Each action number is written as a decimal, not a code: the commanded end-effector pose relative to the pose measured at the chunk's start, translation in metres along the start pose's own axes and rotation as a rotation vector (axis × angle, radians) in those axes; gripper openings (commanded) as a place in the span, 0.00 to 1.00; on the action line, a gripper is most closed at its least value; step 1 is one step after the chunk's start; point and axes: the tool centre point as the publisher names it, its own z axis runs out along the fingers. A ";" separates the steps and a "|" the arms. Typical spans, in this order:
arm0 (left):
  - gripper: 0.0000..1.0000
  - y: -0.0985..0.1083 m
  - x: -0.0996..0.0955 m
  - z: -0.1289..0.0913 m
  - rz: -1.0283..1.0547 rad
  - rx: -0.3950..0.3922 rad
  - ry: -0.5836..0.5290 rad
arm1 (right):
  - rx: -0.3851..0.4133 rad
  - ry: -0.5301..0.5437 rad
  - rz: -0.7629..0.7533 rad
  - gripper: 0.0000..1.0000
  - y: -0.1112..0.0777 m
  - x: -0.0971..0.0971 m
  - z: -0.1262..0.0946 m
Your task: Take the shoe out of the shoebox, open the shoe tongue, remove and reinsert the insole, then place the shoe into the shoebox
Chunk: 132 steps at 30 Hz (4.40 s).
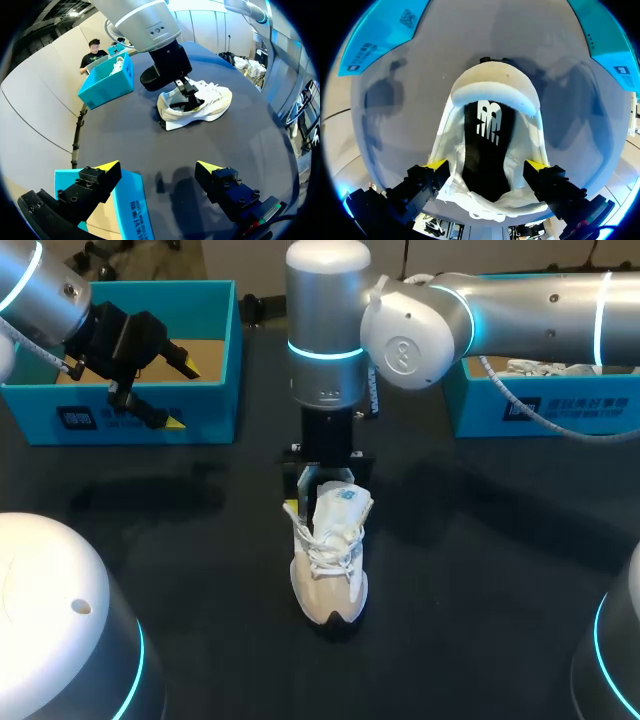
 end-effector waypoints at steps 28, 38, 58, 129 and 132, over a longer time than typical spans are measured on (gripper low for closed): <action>1.00 0.000 0.001 -0.001 0.000 -0.004 0.000 | -0.147 -0.082 0.031 1.00 -0.024 -0.002 -0.067; 1.00 0.000 0.001 -0.001 0.000 -0.004 0.000 | -0.164 -0.088 0.067 0.36 -0.051 -0.001 -0.070; 1.00 0.000 0.001 -0.001 0.000 -0.004 0.000 | -0.123 -0.029 0.076 0.23 -0.042 -0.003 -0.032; 1.00 0.000 0.001 -0.001 0.000 -0.004 0.000 | -0.380 -0.338 -1.113 1.00 0.041 -0.003 -0.082; 1.00 0.000 0.001 -0.001 0.000 -0.004 0.000 | -0.366 -0.371 -1.159 1.00 0.050 -0.008 -0.081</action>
